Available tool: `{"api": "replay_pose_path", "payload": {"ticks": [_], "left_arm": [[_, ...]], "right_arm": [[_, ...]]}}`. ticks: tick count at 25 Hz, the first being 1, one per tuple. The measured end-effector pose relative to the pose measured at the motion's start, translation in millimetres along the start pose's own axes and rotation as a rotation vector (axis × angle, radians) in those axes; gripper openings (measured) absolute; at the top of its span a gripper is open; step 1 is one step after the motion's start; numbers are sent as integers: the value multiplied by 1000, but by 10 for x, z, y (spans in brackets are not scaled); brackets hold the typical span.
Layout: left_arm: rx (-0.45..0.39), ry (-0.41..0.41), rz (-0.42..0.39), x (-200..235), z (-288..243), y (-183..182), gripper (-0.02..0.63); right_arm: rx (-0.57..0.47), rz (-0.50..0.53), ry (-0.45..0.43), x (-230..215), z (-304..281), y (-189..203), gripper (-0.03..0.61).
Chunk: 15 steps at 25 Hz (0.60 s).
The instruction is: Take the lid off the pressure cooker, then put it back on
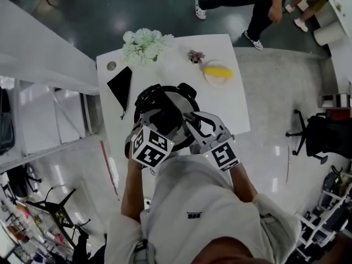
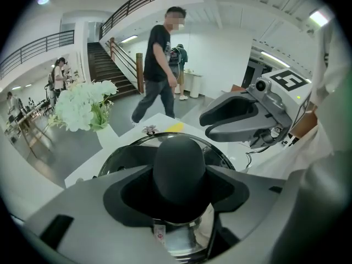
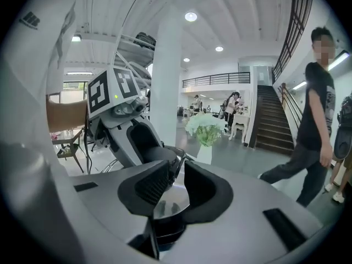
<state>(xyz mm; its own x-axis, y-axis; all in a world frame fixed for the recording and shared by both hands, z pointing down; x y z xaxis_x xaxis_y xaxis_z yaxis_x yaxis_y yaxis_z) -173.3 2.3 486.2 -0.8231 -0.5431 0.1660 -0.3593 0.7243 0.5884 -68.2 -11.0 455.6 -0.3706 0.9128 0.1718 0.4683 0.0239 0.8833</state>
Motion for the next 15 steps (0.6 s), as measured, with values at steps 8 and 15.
{"api": "replay_pose_path", "payload": {"ticks": [8, 15], "left_arm": [[-24, -71, 95, -15, 3, 5, 290], [-45, -125, 167, -20, -1, 21, 291]], "right_arm": [[22, -31, -29, -78, -21, 12, 91], [1, -26, -20, -124, -49, 30, 91]]}}
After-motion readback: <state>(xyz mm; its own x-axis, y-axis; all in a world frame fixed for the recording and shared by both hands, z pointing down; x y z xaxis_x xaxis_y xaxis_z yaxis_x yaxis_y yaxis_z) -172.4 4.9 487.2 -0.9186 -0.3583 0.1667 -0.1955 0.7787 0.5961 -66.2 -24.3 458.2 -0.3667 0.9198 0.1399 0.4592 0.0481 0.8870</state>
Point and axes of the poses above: the fingertips, and each gripper's own axes: z backward along the fingers, x to its left, y out of its underside, the point moved 5 cm from there along z, backward along the fingers, and after that the axes turned 7 degrees about z, right-handed, at the moved point
